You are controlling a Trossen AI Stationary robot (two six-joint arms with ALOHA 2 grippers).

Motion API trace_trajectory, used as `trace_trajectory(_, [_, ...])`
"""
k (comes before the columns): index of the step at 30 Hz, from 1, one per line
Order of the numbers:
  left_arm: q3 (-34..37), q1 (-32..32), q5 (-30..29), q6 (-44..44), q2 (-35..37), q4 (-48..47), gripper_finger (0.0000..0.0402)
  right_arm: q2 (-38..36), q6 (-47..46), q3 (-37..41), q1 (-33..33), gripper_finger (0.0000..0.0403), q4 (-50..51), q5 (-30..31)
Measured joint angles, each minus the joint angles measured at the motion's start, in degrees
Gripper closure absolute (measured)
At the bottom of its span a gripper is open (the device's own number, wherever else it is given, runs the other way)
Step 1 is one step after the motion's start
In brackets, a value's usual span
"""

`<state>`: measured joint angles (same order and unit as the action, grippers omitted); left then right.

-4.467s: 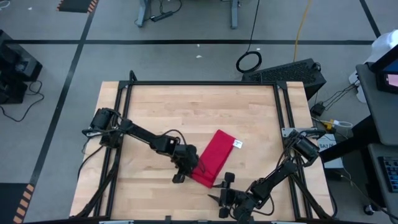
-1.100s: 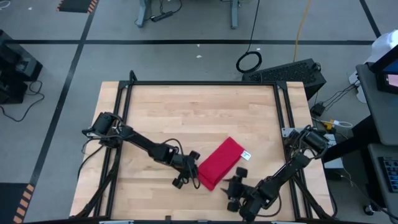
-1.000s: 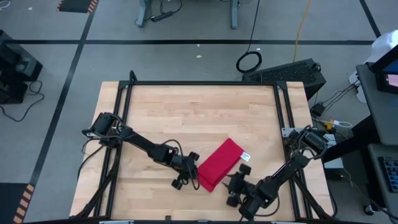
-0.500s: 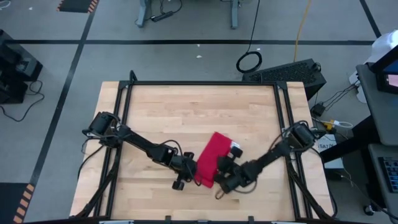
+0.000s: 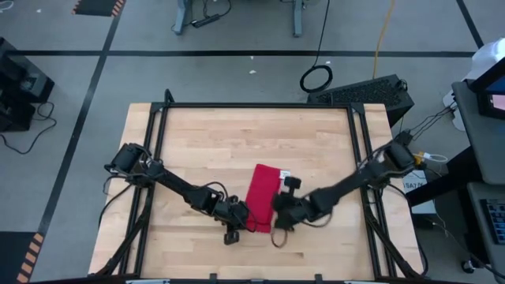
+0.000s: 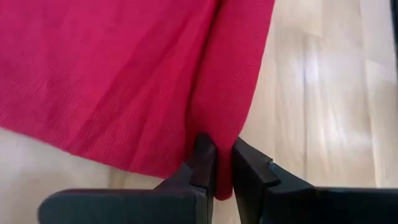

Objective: Roll towel
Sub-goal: Roll the red towel

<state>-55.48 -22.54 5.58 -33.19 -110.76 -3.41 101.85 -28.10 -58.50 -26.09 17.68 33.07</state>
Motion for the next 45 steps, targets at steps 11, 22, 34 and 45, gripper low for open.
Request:
trace_trajectory(11, [0.0, 3.0, 1.8, -2.7, -0.3, 2.8, 0.0359, 12.9, 4.2, 0.0, -16.9, 0.0311, -26.2, 15.1])
trace_trajectory(22, [0.0, 3.5, 4.4, -2.8, -0.3, 2.9, 0.0359, 23.9, 14.9, -0.1, -18.7, 0.0208, -48.4, 28.2])
trace_trajectory(34, [0.0, 3.5, 4.5, -3.5, -0.3, 2.9, 0.0359, 24.0, 13.5, -0.1, -17.0, 0.0204, -46.3, 26.0])
trace_trajectory(45, [0.0, 3.5, 4.6, -3.5, -0.3, 2.9, 0.0359, 24.0, 14.8, -0.1, -16.9, 0.0204, -45.8, 27.1])
